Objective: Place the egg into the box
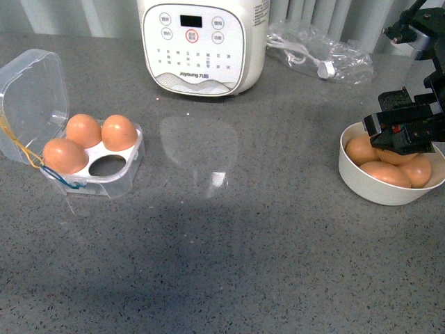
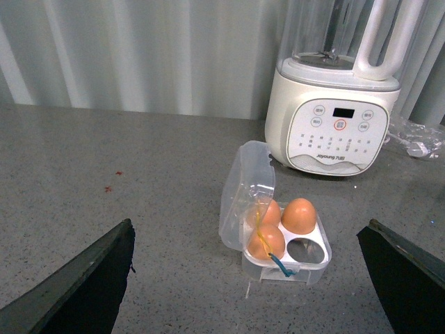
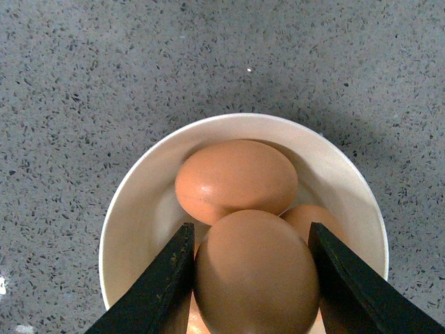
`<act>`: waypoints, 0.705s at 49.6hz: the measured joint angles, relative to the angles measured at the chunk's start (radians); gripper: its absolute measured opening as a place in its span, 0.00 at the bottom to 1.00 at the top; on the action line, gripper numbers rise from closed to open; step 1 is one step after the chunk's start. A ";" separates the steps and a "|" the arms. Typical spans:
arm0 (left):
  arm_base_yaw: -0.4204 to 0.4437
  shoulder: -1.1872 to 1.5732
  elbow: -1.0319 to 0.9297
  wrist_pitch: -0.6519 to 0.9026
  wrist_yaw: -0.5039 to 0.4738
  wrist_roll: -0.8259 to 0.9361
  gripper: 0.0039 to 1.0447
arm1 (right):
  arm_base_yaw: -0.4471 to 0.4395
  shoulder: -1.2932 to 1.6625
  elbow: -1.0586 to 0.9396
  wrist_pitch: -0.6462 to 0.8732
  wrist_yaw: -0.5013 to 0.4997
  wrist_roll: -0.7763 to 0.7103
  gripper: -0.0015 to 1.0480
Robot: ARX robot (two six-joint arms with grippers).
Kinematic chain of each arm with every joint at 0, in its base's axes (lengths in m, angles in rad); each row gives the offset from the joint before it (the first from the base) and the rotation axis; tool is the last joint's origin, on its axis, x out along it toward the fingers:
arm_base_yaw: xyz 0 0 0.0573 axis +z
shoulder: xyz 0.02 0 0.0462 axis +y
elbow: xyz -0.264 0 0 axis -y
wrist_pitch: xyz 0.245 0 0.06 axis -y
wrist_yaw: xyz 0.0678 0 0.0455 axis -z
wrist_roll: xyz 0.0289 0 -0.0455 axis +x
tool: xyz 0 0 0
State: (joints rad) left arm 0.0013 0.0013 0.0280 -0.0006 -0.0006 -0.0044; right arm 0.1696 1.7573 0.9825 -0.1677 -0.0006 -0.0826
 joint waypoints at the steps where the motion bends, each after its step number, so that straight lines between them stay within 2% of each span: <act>1: 0.000 0.000 0.000 0.000 0.000 0.000 0.94 | 0.003 -0.004 0.000 0.000 -0.001 0.000 0.40; 16: 0.000 0.000 0.000 0.000 0.000 0.000 0.94 | 0.075 -0.118 0.005 0.001 -0.084 -0.056 0.40; 28: 0.000 0.000 0.000 0.000 0.000 0.000 0.94 | 0.205 -0.119 0.039 0.036 -0.222 -0.133 0.40; 35: 0.000 0.000 0.000 0.000 0.000 0.000 0.94 | 0.312 -0.041 0.104 0.043 -0.298 -0.197 0.40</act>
State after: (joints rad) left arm 0.0013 0.0013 0.0280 -0.0006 -0.0006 -0.0048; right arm 0.4812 1.7164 1.0866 -0.1242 -0.2981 -0.2794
